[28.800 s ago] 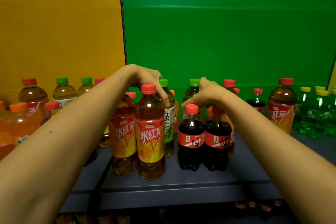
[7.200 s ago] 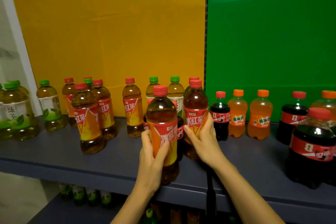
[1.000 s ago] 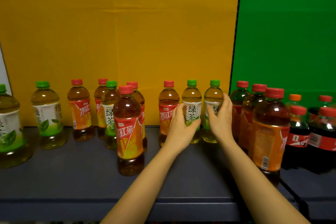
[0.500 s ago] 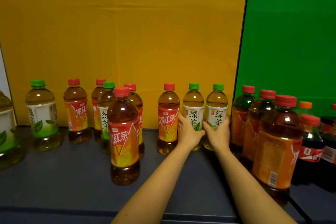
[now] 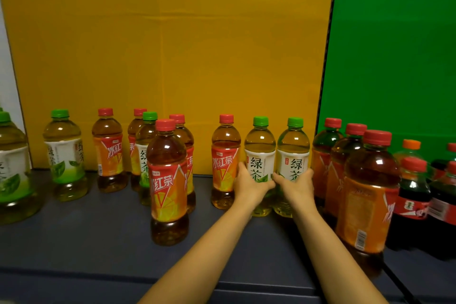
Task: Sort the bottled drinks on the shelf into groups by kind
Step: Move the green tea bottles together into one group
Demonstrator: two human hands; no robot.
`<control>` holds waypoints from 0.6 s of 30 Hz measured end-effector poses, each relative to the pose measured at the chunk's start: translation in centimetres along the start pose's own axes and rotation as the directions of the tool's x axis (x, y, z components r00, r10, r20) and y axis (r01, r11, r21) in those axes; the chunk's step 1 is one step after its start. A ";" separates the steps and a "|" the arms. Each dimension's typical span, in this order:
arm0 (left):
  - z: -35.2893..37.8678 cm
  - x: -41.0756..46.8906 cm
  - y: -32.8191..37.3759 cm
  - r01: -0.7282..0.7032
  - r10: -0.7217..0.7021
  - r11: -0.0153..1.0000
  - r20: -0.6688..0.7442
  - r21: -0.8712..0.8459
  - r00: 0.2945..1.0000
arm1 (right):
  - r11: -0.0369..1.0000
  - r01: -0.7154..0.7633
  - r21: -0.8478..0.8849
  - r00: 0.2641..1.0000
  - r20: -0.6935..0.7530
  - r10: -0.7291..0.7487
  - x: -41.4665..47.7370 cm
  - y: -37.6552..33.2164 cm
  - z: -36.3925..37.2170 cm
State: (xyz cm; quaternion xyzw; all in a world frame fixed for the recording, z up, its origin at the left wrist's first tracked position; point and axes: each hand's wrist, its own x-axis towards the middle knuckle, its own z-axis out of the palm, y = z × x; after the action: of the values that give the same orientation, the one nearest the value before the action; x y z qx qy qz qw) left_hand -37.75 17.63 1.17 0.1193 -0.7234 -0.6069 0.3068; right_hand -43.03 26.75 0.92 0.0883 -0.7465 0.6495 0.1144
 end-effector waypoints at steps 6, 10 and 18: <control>-2.1 -2.6 0.4 -0.143 0.139 0.988 0.074 0.055 0.988 | 0.992 0.121 0.033 0.990 0.069 -0.123 -2.9 -0.2 -1.6; -3.8 -6.0 1.0 -0.272 0.271 0.954 0.025 0.128 0.962 | 0.969 0.234 0.081 0.961 0.131 -0.244 -6.5 -1.4 -3.2; -9.1 -12.0 5.3 -0.380 0.385 0.919 -0.029 0.108 0.922 | 0.889 0.324 0.322 0.860 0.291 -0.419 -12.3 -6.5 -5.1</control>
State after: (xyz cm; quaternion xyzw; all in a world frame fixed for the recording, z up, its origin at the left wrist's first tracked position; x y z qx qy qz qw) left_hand -21.94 18.15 3.32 0.0060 -0.7544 -0.4951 0.4310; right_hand -29.11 30.66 4.23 0.3609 -0.6307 0.6810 0.0902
